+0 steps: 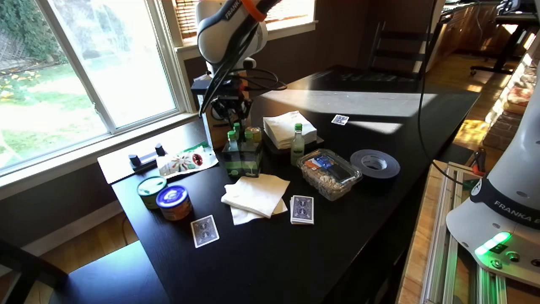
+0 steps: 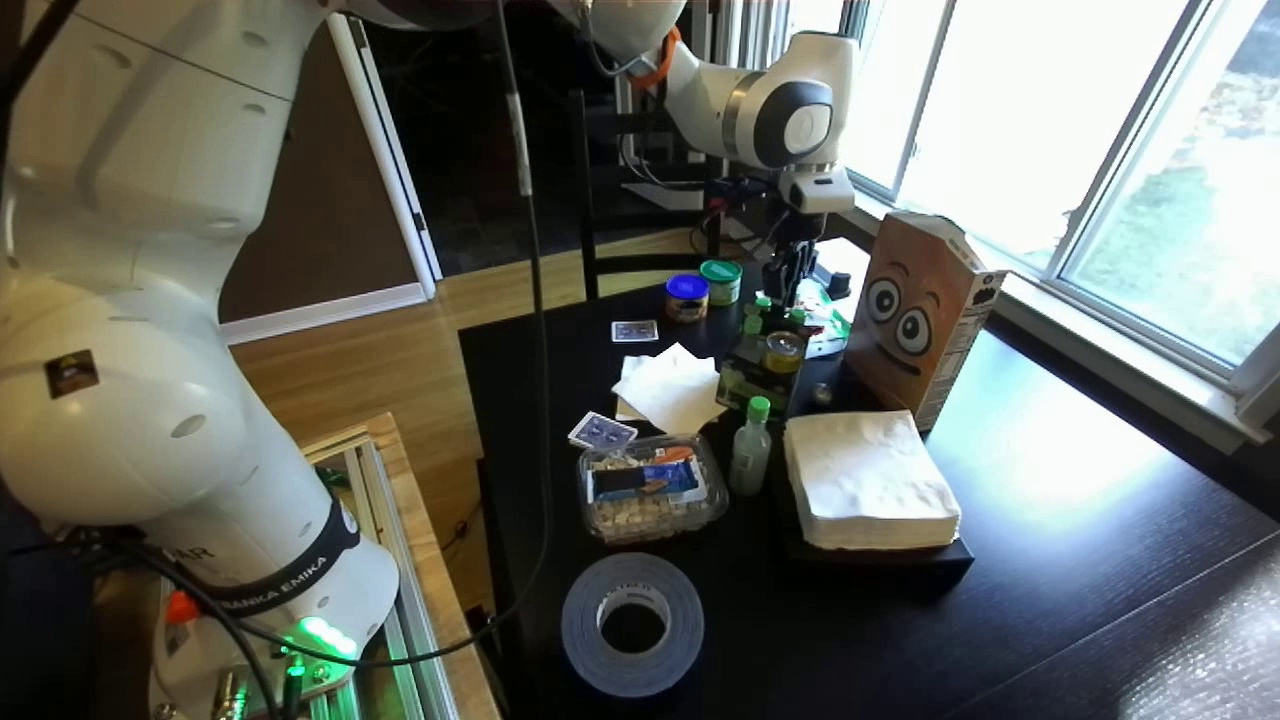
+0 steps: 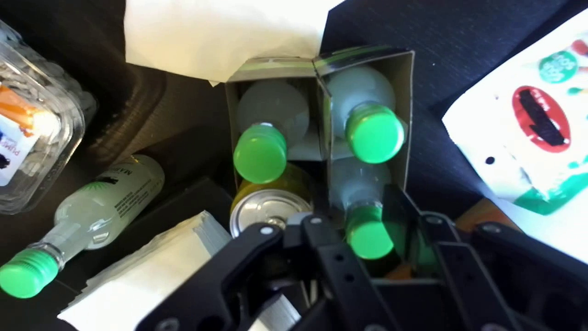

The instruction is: Move the box of bottles to the right then remove the can from the box.

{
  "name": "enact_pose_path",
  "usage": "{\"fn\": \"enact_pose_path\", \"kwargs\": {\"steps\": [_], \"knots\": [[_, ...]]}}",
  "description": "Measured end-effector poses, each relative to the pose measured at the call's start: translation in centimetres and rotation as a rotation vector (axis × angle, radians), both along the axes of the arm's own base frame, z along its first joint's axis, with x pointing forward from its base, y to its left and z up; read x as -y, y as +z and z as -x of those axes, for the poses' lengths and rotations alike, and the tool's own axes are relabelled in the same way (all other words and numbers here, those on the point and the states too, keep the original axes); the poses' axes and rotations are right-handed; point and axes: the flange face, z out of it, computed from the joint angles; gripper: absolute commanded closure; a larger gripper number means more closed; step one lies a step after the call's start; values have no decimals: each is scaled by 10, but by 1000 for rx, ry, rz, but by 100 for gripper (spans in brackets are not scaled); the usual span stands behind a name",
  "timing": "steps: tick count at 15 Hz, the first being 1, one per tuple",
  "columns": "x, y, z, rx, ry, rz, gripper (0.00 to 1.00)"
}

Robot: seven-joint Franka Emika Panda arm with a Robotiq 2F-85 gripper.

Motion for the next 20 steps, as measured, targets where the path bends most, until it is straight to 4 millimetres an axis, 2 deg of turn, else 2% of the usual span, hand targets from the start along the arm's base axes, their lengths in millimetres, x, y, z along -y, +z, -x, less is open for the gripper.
{"fn": "enact_pose_path", "kwargs": {"steps": [4,6,9,12,16,18,20], "knots": [[-6,55,14,62,29,31,3],[-7,74,26,70,101,50,0],[1,84,48,54,262,50,0],[34,76,66,49,425,41,0],[78,46,74,41,634,13,0],[90,36,74,43,718,-9,0],[89,33,74,43,747,-15,0]]}}
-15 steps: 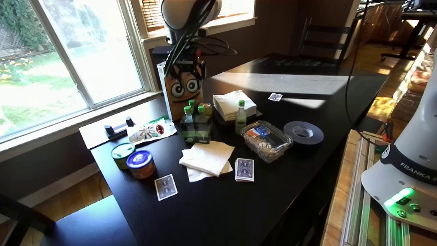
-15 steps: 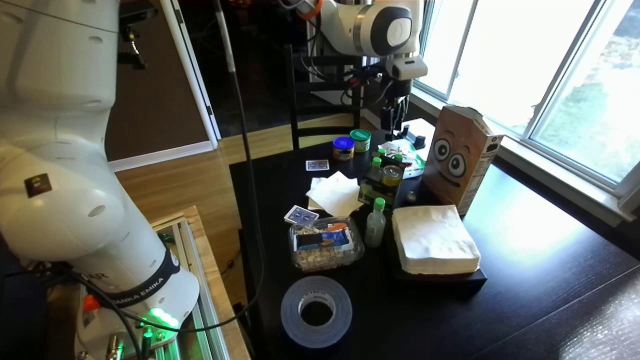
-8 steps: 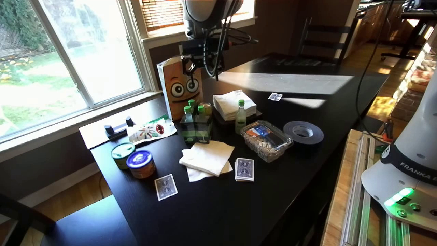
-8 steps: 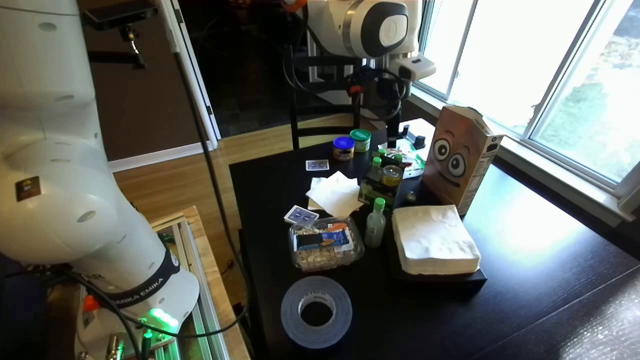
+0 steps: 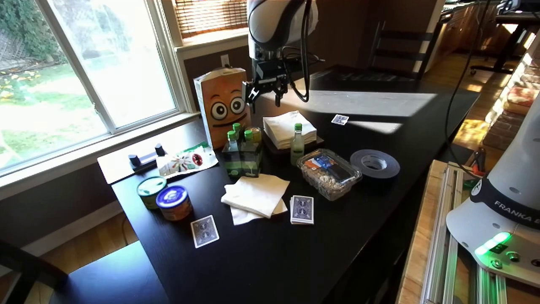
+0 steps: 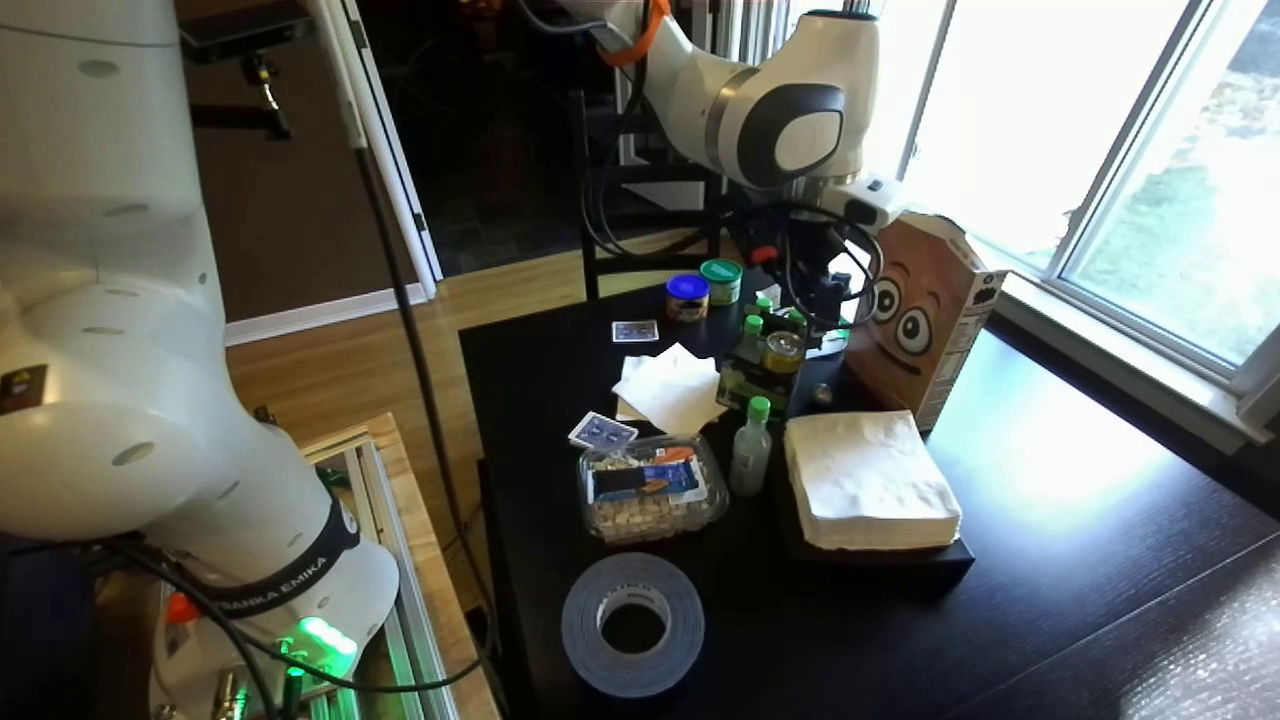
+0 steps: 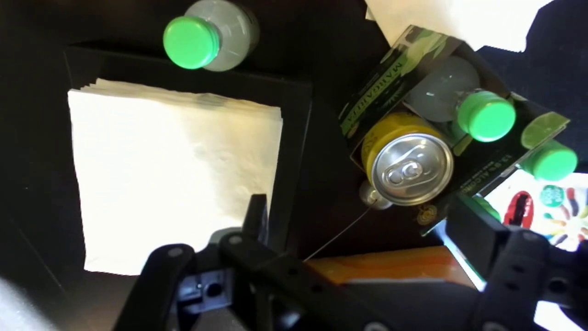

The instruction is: Move the box of bottles to the right then remove the can from the box.

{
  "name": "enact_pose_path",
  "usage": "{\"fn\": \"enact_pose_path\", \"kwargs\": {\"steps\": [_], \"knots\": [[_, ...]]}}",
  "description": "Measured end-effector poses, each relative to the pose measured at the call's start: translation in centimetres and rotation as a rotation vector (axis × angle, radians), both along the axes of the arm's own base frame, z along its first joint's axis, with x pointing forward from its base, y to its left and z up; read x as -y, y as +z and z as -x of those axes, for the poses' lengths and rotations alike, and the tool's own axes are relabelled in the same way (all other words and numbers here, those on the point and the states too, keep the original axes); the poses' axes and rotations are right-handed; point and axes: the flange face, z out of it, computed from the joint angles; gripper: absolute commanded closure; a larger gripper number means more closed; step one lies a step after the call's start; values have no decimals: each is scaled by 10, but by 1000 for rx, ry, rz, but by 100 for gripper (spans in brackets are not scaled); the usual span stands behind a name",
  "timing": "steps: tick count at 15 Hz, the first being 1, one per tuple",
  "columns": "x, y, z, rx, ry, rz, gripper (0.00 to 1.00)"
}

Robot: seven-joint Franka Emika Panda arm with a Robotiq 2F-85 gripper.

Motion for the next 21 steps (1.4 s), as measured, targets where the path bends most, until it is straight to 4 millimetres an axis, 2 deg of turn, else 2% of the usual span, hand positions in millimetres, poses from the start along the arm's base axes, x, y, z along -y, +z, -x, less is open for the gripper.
{"fn": "enact_pose_path", "kwargs": {"steps": [4,8,13,21], "knots": [[-16,-3,0,-2,200,-58,0],[-28,-22,-1,-22,369,-73,0],[-22,-47,-11,-49,363,-72,0],[-22,-34,-31,-6,322,-68,0]]}}
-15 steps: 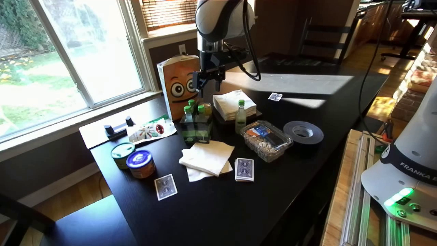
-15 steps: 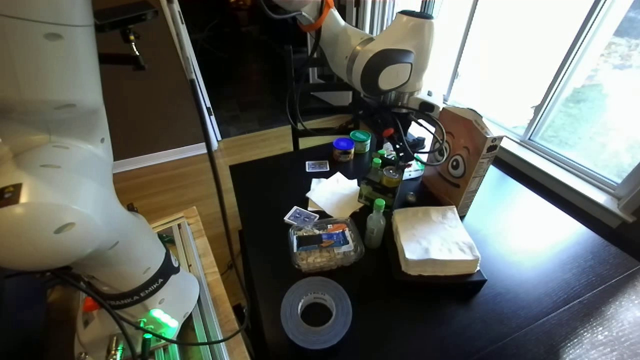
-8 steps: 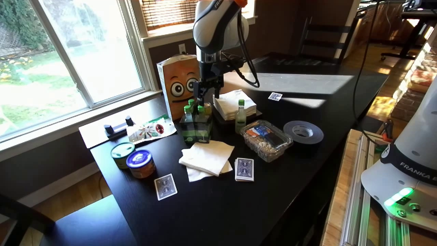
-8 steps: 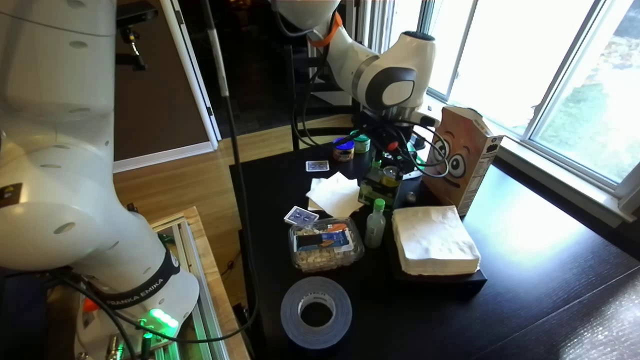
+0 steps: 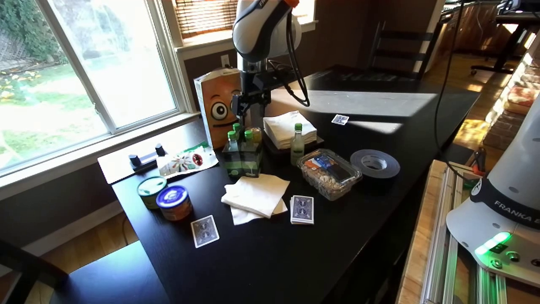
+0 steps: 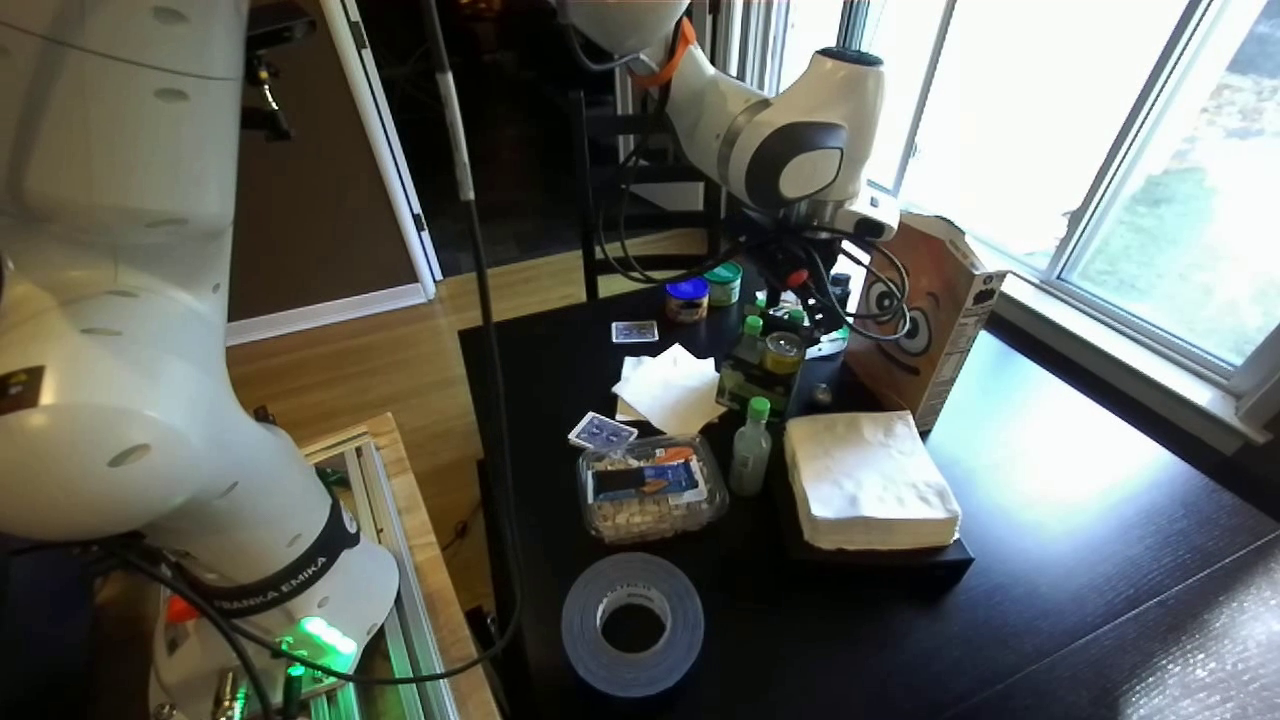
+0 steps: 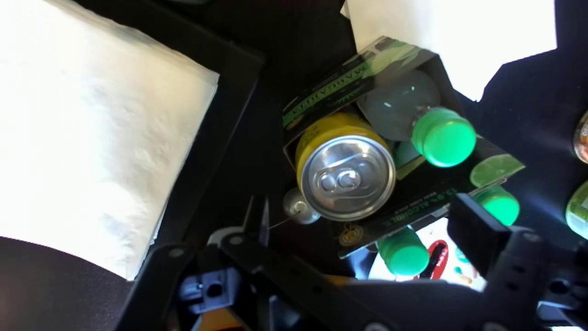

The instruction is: Move the box of bottles to the right then remove the can from the box.

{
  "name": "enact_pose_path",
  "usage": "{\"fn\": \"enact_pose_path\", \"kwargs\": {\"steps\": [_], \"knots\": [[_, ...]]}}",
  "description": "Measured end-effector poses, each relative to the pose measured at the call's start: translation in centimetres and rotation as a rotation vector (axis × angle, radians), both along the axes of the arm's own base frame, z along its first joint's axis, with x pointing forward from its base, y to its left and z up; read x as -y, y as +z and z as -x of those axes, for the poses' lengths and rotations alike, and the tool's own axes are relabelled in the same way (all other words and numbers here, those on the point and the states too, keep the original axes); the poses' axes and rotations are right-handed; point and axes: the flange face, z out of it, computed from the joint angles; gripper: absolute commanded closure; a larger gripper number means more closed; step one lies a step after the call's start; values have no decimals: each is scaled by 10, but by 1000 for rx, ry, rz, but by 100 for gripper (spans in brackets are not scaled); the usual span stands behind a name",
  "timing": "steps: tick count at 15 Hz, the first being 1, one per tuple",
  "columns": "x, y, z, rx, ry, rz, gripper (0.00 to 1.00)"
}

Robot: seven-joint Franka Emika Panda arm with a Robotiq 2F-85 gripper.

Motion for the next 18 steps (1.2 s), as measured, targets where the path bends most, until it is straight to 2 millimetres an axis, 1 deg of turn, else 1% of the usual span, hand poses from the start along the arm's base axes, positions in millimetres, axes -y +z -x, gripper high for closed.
{"fn": "enact_pose_path", "kwargs": {"steps": [2,6,12,18], "knots": [[2,-5,-3,-3,-11,1,0],[8,-21,-11,-16,-26,4,0],[10,-16,-14,-11,-31,0,0],[30,-12,-12,-7,-67,-33,0]]}}
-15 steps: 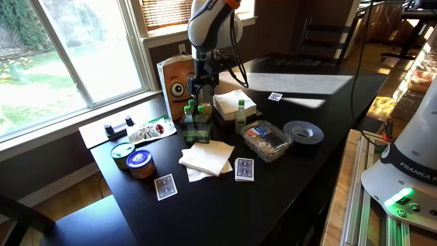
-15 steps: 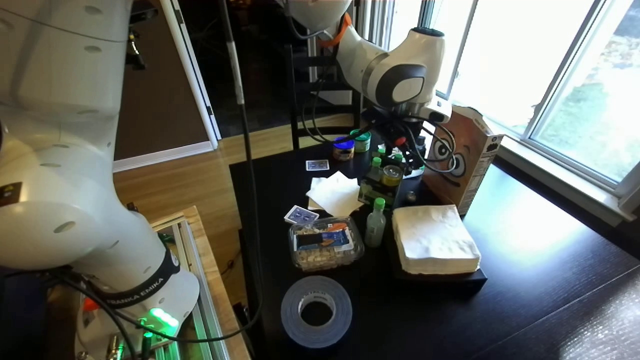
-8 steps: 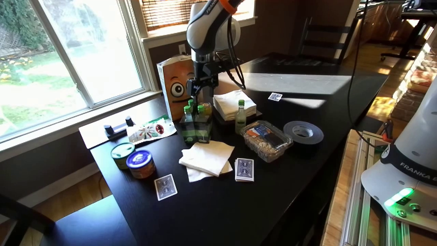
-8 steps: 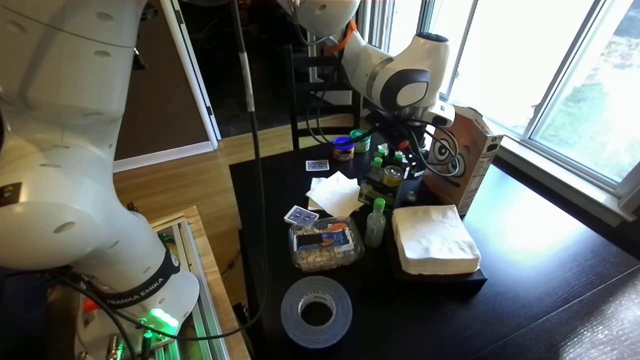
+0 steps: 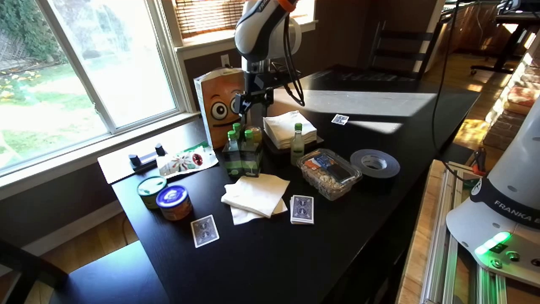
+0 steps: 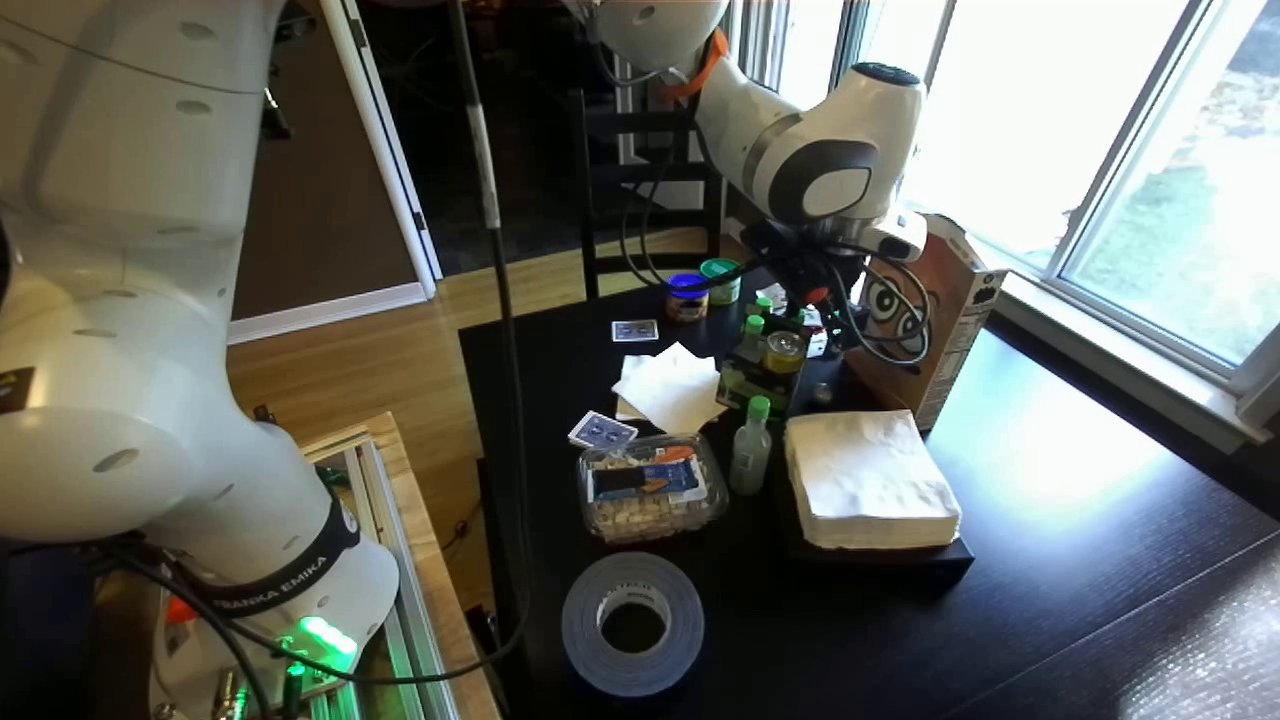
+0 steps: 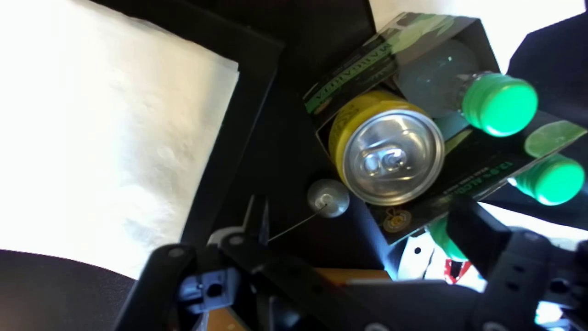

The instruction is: Move the box of bottles to the right then remove the can from the box.

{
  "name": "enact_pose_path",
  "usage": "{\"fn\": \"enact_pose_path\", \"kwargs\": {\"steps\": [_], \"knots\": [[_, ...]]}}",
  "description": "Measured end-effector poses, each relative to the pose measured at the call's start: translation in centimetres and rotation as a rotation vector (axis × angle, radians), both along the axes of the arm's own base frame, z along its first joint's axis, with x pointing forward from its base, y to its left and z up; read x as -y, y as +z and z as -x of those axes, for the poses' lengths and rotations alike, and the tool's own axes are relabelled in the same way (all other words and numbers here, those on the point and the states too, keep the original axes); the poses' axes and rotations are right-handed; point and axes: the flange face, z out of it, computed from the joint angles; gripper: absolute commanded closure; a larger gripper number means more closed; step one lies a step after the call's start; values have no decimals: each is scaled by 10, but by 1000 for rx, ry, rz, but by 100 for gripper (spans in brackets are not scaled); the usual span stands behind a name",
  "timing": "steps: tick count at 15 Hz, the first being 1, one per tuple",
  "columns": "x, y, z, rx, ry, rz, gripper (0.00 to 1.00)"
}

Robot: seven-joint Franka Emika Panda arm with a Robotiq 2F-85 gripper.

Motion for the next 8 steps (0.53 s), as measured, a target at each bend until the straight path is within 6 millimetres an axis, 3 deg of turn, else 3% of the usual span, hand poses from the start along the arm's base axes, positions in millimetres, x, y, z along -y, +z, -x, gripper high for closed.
{"fn": "enact_pose_path", "kwargs": {"steps": [8], "knots": [[-1,-14,12,-45,4,-28,0]]}}
